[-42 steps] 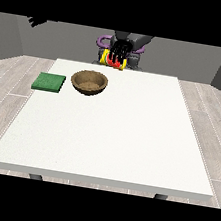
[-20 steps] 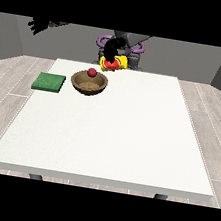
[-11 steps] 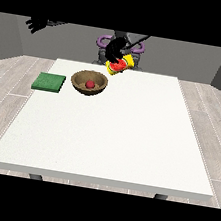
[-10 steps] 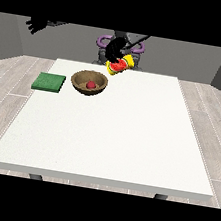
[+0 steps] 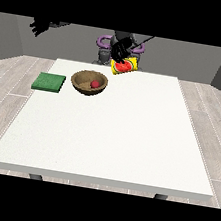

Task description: Pick the cup and pour the ball into the bowl, then pick the bowl and place it on the pad

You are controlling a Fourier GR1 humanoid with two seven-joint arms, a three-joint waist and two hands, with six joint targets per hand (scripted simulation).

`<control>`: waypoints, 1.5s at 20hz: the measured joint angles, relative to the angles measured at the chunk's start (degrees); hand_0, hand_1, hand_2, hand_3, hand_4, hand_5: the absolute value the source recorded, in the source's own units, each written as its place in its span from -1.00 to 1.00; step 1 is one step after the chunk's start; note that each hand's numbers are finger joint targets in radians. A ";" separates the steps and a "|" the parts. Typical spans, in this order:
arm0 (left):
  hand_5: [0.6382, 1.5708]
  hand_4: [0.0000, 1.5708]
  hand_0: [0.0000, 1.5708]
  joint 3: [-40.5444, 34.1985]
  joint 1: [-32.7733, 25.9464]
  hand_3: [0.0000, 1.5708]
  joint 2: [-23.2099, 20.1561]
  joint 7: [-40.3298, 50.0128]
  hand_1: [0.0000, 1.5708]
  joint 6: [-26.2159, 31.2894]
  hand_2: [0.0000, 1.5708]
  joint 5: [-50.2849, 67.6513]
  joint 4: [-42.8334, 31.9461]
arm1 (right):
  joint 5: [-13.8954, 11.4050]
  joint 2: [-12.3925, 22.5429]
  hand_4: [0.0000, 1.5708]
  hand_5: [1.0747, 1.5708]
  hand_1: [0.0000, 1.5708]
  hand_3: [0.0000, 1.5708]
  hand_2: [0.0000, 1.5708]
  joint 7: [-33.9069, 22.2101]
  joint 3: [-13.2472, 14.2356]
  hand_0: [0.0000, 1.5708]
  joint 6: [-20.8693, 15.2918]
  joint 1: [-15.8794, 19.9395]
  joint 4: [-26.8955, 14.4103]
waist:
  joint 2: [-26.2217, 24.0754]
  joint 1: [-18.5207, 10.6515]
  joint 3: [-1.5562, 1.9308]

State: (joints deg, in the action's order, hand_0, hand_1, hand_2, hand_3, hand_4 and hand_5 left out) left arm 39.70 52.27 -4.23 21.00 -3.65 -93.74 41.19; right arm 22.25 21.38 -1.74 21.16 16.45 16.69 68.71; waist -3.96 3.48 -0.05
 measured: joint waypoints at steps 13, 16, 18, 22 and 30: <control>0.89 0.09 -0.45 -22.67 -19.19 -1.00 1.17 -8.49 -0.45 -20.37 -1.00 35.31 13.65 | -1.38 -3.00 -0.25 0.96 -1.00 -0.74 -1.00 -0.03 -0.21 -1.00 -5.07 -2.09 2.59 | 1.67 -7.45 -0.69; 0.80 0.09 -1.00 -25.04 -23.51 -1.00 2.74 -12.02 -1.00 -22.24 -1.00 49.55 18.27 | -1.67 -4.35 -0.26 0.98 -1.00 -0.71 -1.00 0.52 -1.37 -1.00 -5.43 -0.69 3.43 | 5.01 -6.45 -1.05; 0.78 0.13 -1.00 -25.05 -26.38 -1.00 3.31 -15.72 -1.00 -22.55 -1.00 58.81 21.58 | -2.24 -5.56 -0.26 0.99 -1.00 -0.71 -1.00 1.12 -2.26 -1.00 -6.24 0.38 3.94 | 7.08 -6.31 -1.01; 0.75 0.15 -1.00 -24.09 -31.83 -1.00 3.89 -25.97 -1.00 -20.64 -1.00 74.00 27.00 | -4.09 -8.06 -0.35 0.98 -1.00 -1.00 -1.00 2.34 -3.59 -1.00 -9.67 2.20 4.85 | 10.72 -7.75 -0.65; 0.73 0.17 -1.00 -24.92 -39.19 -1.00 3.80 -39.48 -1.00 -11.69 -1.00 85.75 30.91 | -8.63 -12.27 -0.36 1.00 -1.00 -1.00 -1.00 10.87 -4.97 -1.00 -14.17 1.41 -1.35 | 12.95 -10.74 -0.06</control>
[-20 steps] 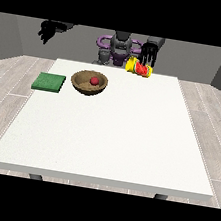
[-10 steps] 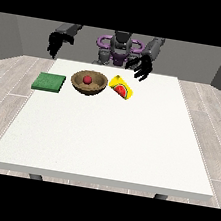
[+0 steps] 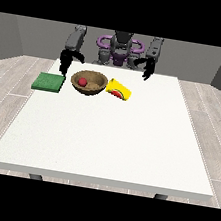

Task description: Pick the cup and pour the ball into the bowl, then pick the bowl and place it on the pad

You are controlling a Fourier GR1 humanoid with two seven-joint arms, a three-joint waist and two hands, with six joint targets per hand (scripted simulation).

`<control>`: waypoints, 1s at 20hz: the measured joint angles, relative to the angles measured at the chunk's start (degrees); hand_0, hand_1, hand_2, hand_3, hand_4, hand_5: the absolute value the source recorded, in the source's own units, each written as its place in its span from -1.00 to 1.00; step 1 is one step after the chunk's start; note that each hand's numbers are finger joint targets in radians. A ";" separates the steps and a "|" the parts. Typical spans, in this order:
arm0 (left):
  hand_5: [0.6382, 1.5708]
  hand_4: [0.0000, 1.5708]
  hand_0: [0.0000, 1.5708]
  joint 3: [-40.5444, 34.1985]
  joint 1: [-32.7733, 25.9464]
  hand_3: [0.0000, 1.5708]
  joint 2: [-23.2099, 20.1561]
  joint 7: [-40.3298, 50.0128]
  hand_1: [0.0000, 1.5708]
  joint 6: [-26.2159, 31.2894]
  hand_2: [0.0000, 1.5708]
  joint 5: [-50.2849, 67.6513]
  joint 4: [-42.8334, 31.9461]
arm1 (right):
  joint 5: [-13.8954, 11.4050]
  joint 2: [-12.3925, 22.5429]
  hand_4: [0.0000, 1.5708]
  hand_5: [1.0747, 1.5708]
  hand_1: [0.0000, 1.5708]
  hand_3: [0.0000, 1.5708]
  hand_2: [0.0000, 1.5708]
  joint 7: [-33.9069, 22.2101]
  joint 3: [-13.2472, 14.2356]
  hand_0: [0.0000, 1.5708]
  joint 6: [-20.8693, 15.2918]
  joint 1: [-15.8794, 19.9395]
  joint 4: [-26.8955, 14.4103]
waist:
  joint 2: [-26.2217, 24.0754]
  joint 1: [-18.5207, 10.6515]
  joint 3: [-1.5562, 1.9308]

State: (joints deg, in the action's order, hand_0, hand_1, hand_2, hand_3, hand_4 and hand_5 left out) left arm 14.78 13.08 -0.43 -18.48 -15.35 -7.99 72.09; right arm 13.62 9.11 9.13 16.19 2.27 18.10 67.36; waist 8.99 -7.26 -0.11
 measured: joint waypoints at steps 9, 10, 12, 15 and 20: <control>0.70 0.20 -1.00 -1.92 -0.86 -1.00 -1.22 1.49 -1.00 4.46 -1.00 0.93 4.72 | -0.95 0.03 -0.52 1.00 -1.00 -1.00 -1.00 11.24 0.68 -1.00 1.62 3.90 -17.42 | -0.13 -0.42 0.12; 0.70 0.21 -1.00 -1.80 -1.11 -1.00 -1.20 2.32 -1.00 4.54 -1.00 0.72 5.61 | -1.18 0.11 -0.55 1.00 -1.00 -1.00 -1.00 12.70 0.64 -1.00 2.19 3.56 -19.16 | -0.26 -0.45 0.12; 0.70 0.21 -1.00 -1.92 -1.68 -1.00 -1.51 3.64 -1.00 5.17 -1.00 0.58 7.32 | -1.15 0.99 -0.57 1.00 -1.00 -1.00 -1.00 14.22 0.99 -1.00 3.22 3.60 -22.36 | -0.71 -0.38 0.13; 0.69 0.22 -1.00 -2.39 -1.38 -1.00 -1.78 4.42 -1.00 5.81 -1.00 0.25 8.65 | -1.45 1.08 -0.55 1.00 -1.00 -1.00 -1.00 17.85 1.22 -1.00 3.66 3.79 -26.33 | 0.05 -0.29 0.15; 0.69 0.22 -1.00 -1.76 -2.34 -1.00 -1.50 5.86 -1.00 6.49 -1.00 -1.05 11.45 | -1.59 0.71 -0.54 1.00 -1.00 -1.00 -1.00 22.21 1.46 -1.00 3.36 5.90 -31.90 | 0.10 -0.91 -0.17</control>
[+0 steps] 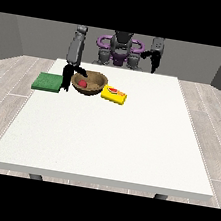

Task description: Pick the cup and pour the ball into the bowl, then pick the bowl and place it on the pad

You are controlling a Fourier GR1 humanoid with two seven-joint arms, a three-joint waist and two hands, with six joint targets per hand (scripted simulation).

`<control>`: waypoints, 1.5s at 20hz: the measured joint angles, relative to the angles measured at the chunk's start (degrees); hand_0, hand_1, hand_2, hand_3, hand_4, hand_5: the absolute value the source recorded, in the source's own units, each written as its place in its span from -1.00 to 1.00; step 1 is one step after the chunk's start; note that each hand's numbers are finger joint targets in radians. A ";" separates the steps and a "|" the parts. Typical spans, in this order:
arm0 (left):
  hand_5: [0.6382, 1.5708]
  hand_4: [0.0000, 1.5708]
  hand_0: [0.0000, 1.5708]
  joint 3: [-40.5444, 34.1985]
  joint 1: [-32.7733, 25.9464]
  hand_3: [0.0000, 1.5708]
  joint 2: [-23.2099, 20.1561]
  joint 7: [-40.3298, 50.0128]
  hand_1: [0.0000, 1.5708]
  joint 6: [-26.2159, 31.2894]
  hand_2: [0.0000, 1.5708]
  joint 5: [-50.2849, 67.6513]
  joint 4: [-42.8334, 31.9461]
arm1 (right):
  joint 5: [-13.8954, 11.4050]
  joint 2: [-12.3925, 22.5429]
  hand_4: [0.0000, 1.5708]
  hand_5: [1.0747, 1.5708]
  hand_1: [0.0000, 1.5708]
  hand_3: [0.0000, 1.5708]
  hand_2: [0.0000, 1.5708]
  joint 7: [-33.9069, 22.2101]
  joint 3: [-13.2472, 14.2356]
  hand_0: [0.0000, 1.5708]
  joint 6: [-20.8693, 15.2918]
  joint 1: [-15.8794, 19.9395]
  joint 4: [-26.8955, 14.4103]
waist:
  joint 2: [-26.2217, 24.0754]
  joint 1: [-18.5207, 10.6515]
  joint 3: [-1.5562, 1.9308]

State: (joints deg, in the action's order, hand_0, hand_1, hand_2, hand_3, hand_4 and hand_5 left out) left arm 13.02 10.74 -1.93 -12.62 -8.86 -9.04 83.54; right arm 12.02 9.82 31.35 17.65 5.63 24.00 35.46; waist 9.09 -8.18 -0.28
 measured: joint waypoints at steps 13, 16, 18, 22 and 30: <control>0.62 0.25 -1.00 0.07 -0.31 -1.00 -1.01 -0.58 -1.00 2.30 -1.00 -0.11 4.65 | 5.68 -0.95 0.23 0.67 1.00 1.00 1.00 3.06 5.28 1.00 -2.75 0.45 -1.90 | 2.23 -2.49 -1.92; 0.58 0.33 -1.00 -0.19 -0.66 -1.00 -1.42 -0.30 -1.00 2.80 -1.00 0.21 5.24 | 6.81 -1.06 0.19 0.66 1.00 0.88 1.00 1.73 5.93 1.00 -3.75 0.14 -1.39 | 1.83 -2.94 -1.74; 0.55 0.39 -1.00 -1.35 -0.27 -1.00 -1.85 -0.23 -1.00 3.07 -1.00 0.78 4.50 | 7.52 -1.34 0.19 0.64 1.00 0.85 1.00 -0.53 5.98 1.00 -4.88 0.59 -0.93 | 1.33 -2.45 -1.32; 0.54 0.44 -1.00 -2.90 -1.97 -1.00 -2.37 -0.50 -1.00 3.83 -1.00 1.96 1.98 | 8.45 -1.05 0.20 0.71 1.00 0.90 1.00 -8.37 5.34 1.00 -7.74 1.78 -0.94 | -1.55 -1.20 -0.07; 0.53 0.48 -1.00 -5.16 -4.68 -1.00 -2.20 -1.65 -1.00 3.35 -1.00 2.69 -2.20 | 8.25 7.72 0.22 0.69 1.00 0.47 1.00 -21.60 4.34 1.00 -8.75 3.96 0.02 | -6.20 3.53 0.46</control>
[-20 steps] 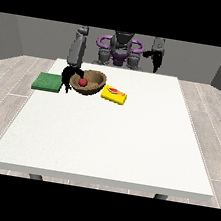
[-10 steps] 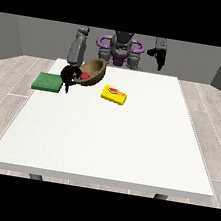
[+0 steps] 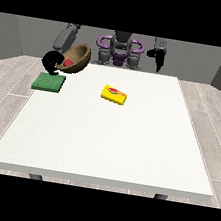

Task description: Pick the cup and pour the ball into the bowl, then pick the bowl and place it on the pad

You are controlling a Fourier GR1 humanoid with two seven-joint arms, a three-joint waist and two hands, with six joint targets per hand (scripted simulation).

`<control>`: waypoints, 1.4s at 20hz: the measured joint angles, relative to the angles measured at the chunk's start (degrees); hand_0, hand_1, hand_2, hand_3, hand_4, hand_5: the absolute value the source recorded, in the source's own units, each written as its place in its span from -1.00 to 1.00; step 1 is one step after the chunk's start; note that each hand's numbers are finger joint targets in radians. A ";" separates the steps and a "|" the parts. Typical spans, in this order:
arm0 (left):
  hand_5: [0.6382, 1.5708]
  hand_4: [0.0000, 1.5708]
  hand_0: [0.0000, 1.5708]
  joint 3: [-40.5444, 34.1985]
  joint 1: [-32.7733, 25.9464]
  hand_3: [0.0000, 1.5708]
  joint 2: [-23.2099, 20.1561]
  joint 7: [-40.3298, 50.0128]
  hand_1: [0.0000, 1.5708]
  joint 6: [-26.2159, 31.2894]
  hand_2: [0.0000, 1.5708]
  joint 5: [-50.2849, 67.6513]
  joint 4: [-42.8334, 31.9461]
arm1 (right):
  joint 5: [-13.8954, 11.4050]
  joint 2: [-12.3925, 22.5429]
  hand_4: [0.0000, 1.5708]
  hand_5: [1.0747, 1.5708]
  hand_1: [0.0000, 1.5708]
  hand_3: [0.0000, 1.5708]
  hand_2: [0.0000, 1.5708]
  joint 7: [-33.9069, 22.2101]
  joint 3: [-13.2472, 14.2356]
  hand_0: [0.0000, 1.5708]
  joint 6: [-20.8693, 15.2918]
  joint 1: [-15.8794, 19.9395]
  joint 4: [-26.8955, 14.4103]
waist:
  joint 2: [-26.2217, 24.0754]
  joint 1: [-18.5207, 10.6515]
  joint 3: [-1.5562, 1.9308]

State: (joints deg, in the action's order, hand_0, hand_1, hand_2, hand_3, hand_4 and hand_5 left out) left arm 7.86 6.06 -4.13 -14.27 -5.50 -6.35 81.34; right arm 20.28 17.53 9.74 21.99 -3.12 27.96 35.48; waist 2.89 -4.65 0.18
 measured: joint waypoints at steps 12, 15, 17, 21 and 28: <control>0.51 0.50 -1.00 0.16 -0.34 -1.00 2.94 -4.10 -1.00 -1.71 -1.00 -2.08 -3.69 | 3.10 10.97 0.22 0.70 1.00 0.26 1.00 -6.54 2.56 1.00 4.89 -0.05 1.15 | 1.46 0.85 -0.15; 0.53 0.50 -1.00 -0.51 1.18 -1.00 2.75 -5.63 -1.00 -1.45 -1.00 -2.19 -3.94 | 4.42 13.14 0.18 0.75 1.00 -0.08 1.00 -5.29 4.15 1.00 7.31 -0.14 -0.74 | 4.11 0.40 -0.16; 0.53 0.49 -1.00 0.06 0.77 -1.00 3.04 -6.81 -1.00 -1.06 -1.00 -2.30 -3.16 | 5.03 13.96 0.14 0.76 0.97 -0.09 1.00 -3.25 5.13 0.97 8.92 -0.66 -2.64 | 5.89 -0.52 -0.16; 0.54 0.49 -1.00 -0.11 1.15 -1.00 2.88 -8.68 -1.00 -0.92 -1.00 -2.53 -2.49 | 5.81 16.49 -0.02 0.79 0.97 -0.07 1.00 -0.12 6.65 0.97 11.40 -0.24 -6.00 | 9.31 -1.44 -0.12; 0.55 0.48 -1.00 0.84 0.40 -1.00 2.76 -9.04 -1.00 -0.85 -1.00 -3.07 0.44 | 2.26 21.38 -1.00 1.00 0.62 0.75 0.77 5.23 6.50 0.62 5.81 -1.27 -8.33 | 11.55 -2.62 -0.13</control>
State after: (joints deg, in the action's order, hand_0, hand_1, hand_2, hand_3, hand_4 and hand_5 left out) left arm 8.70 6.46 -1.38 -23.31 -6.35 -9.43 81.78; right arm 22.54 38.92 14.98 28.50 2.69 26.69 27.15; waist 14.44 -7.26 0.05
